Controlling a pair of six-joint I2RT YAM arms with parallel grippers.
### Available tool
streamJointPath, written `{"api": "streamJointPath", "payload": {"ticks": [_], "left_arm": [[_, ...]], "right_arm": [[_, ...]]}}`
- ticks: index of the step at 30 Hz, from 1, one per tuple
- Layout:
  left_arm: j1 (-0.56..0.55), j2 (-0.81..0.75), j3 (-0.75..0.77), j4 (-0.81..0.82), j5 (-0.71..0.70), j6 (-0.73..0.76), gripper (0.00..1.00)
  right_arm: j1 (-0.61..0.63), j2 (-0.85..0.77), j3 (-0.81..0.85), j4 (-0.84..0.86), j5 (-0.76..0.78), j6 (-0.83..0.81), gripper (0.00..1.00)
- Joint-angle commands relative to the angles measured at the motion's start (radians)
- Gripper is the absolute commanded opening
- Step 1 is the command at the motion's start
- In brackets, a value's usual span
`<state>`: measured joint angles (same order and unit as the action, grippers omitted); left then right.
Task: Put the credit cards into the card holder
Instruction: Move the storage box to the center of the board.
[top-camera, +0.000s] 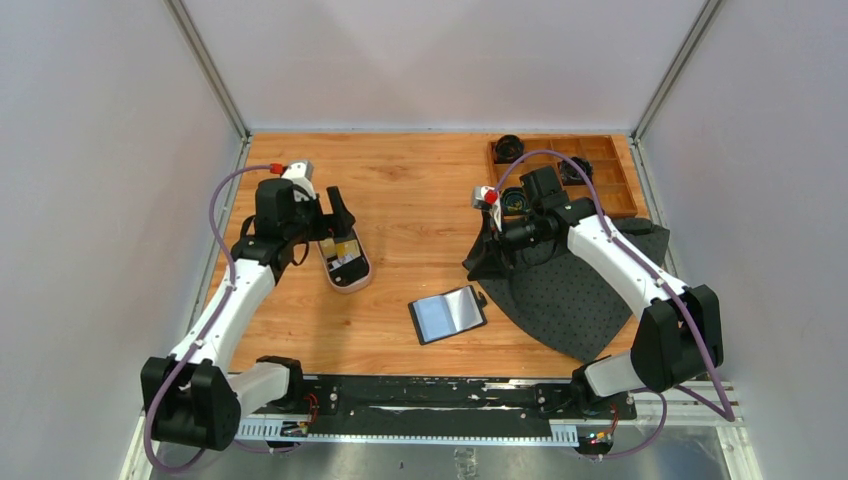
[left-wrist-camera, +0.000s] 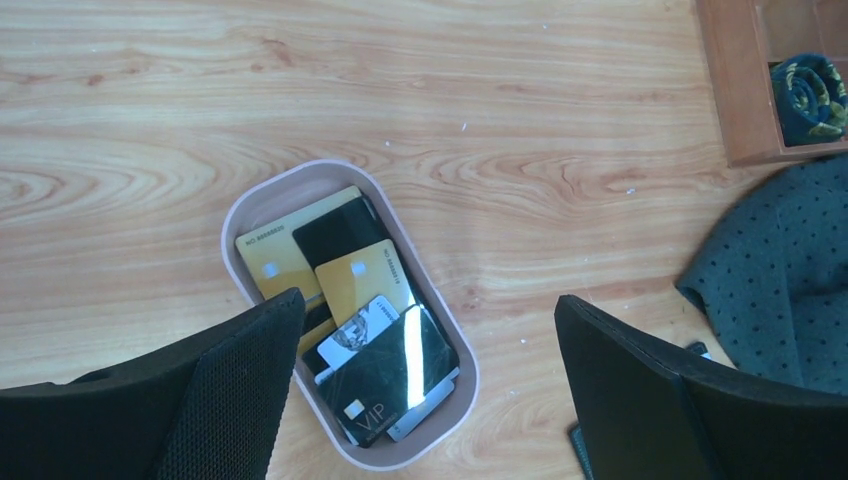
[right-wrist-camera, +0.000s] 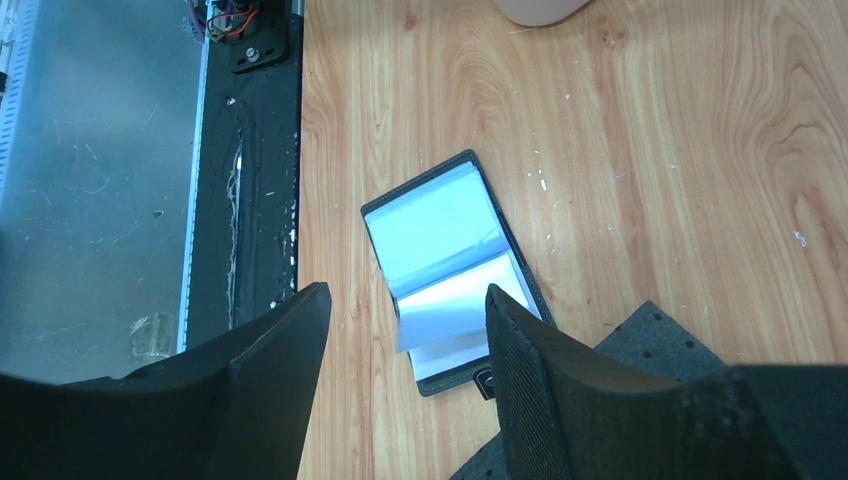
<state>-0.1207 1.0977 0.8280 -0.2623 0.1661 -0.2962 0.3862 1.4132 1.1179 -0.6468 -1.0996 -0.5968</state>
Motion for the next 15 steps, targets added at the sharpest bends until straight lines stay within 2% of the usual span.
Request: {"api": "streamJointPath", "payload": {"ticks": [1,6,15], "left_arm": [[0.015,0.034,0.004,-0.022,0.069,-0.011,1.0],[0.008,0.105,0.037,-0.149,0.092,0.007,0.89],[-0.167,0.199,0.09,-0.301,-0.136,0.072,0.85]], "right_arm": [[-0.022,-0.016,-0.009,-0.02,-0.026,-0.018,0.62],[-0.025,-0.016,-0.009,-0.02,-0.028,-0.02,0.62],[-0.029,-0.005,-0.009,-0.023,-0.025,-0.024,0.62]]}}
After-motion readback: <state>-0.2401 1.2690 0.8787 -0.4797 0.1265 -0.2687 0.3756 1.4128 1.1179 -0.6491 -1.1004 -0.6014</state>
